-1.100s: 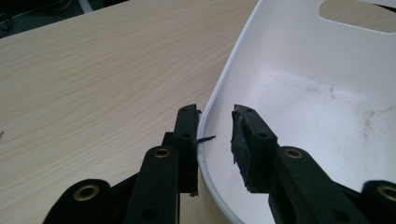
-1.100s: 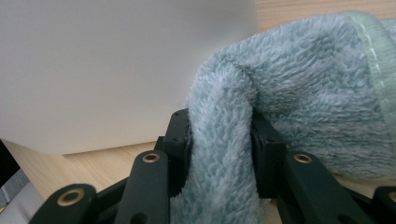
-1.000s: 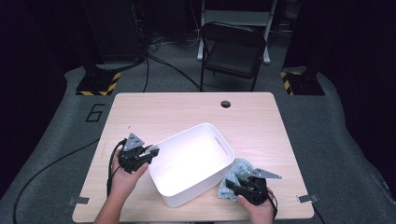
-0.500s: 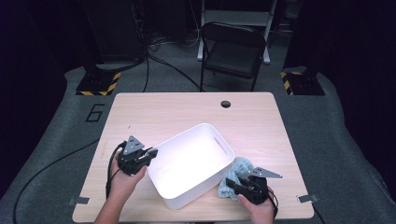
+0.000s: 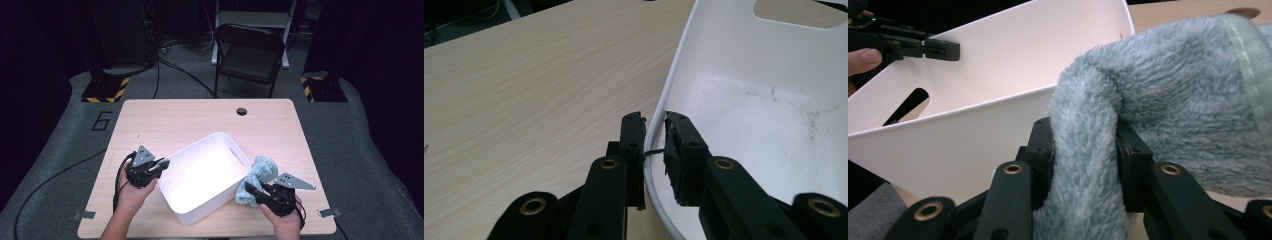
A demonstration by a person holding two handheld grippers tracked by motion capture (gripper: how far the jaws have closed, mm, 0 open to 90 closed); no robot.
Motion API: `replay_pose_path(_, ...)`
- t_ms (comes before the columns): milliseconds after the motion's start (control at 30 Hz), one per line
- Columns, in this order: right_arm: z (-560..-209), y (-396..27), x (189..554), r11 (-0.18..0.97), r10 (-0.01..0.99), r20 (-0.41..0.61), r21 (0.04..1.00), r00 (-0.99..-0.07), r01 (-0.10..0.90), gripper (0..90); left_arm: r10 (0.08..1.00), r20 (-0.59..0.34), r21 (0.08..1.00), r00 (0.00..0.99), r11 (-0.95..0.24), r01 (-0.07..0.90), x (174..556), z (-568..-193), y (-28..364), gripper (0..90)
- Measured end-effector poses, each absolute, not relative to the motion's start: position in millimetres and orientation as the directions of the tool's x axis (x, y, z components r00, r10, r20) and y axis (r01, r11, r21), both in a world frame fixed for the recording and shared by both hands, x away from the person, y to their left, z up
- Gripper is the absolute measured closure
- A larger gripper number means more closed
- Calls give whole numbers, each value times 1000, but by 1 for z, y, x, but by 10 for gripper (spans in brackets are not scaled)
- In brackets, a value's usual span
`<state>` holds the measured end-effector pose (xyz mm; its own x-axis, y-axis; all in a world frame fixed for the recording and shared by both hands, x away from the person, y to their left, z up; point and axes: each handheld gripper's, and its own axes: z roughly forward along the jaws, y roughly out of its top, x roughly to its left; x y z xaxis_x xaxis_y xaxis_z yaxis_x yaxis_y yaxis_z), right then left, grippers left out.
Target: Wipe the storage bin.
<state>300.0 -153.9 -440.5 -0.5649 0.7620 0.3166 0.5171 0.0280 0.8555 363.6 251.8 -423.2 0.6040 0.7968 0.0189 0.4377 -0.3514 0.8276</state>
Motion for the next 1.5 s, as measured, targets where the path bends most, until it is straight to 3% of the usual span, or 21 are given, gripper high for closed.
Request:
replay_pose_path(467,-495,-144,313,122,778,334,750,-532,650,662,796,0,835,606,-333,438,363,-424,253,774)
replay_pose_path(667,-485,-143,311,122,777,323,766,-541,631,660,794,-3,836,608,-332,438,362,-424,252,769)
replay_pose_path(1000,-436,-138,294,98,754,265,860,-601,501,657,794,-6,839,608,-327,435,362,-425,252,762)
replay_pose_path(1300,-460,-131,300,131,755,272,830,-597,543,654,787,-23,842,617,-318,437,363,-426,253,751)
replay_pose_path(1500,-489,-122,308,205,746,291,755,-599,623,655,786,-27,843,618,-315,437,362,-426,253,746)
